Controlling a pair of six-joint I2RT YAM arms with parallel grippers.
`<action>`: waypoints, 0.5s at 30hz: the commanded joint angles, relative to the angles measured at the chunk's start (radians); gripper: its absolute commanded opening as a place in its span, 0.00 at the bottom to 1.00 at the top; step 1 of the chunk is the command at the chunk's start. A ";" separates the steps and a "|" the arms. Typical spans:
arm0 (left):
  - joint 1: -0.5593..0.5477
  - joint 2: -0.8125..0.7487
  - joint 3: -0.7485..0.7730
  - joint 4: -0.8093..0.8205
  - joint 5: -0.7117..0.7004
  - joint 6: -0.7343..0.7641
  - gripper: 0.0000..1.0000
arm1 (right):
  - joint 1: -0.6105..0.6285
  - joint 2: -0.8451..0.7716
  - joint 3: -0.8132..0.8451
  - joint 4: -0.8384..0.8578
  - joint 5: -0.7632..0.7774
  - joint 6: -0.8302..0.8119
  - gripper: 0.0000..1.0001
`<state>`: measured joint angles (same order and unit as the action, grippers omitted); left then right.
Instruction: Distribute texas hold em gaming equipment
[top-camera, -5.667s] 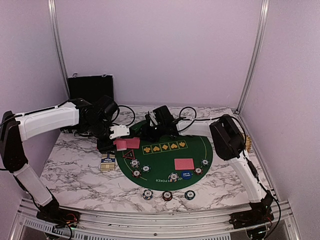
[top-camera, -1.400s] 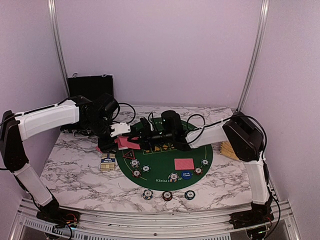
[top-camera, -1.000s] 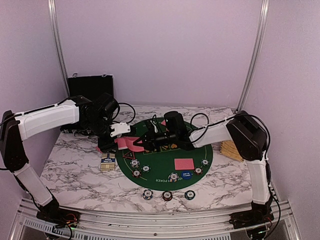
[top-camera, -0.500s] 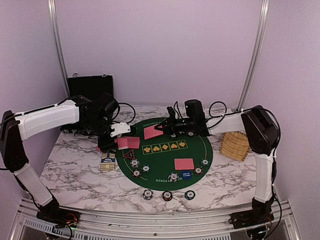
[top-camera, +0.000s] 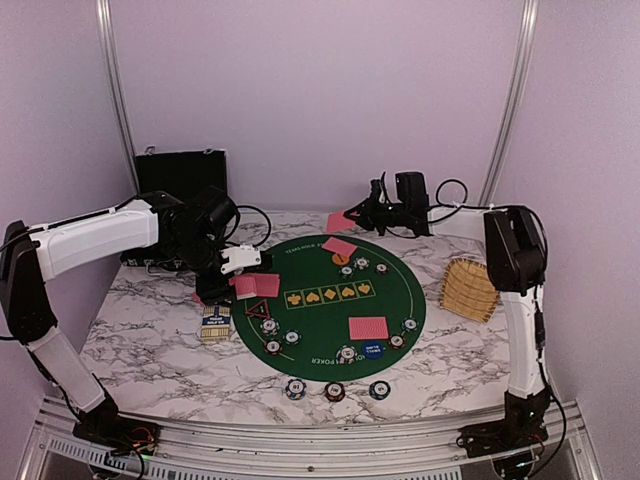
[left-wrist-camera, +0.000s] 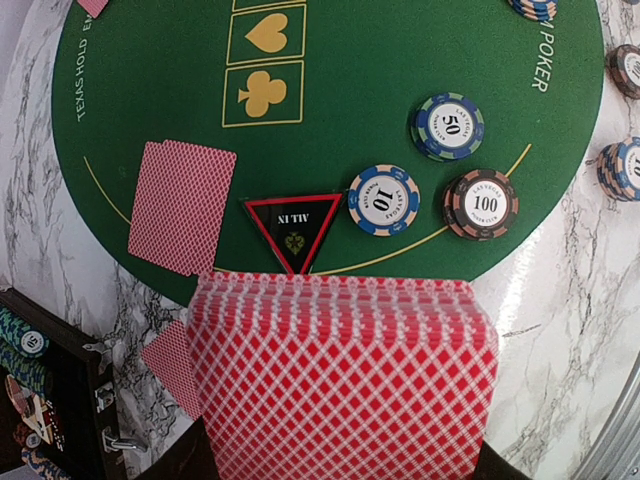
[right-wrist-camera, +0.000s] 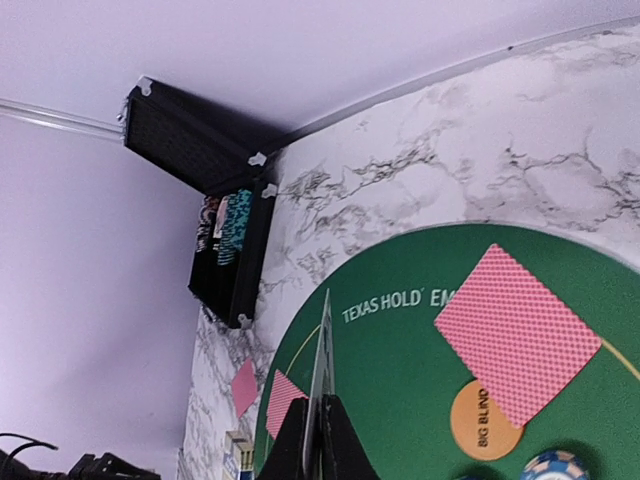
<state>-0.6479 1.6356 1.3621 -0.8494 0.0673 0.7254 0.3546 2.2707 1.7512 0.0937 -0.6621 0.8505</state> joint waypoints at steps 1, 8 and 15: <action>0.001 -0.018 0.016 0.004 0.005 0.000 0.00 | -0.005 0.107 0.128 -0.129 0.066 -0.060 0.07; 0.001 -0.028 -0.001 0.003 0.007 0.006 0.00 | -0.005 0.205 0.233 -0.165 0.094 -0.059 0.10; 0.001 -0.028 -0.002 0.002 0.014 0.006 0.00 | -0.005 0.231 0.261 -0.219 0.120 -0.090 0.24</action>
<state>-0.6479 1.6356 1.3617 -0.8494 0.0692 0.7254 0.3492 2.4985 1.9591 -0.0811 -0.5751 0.7979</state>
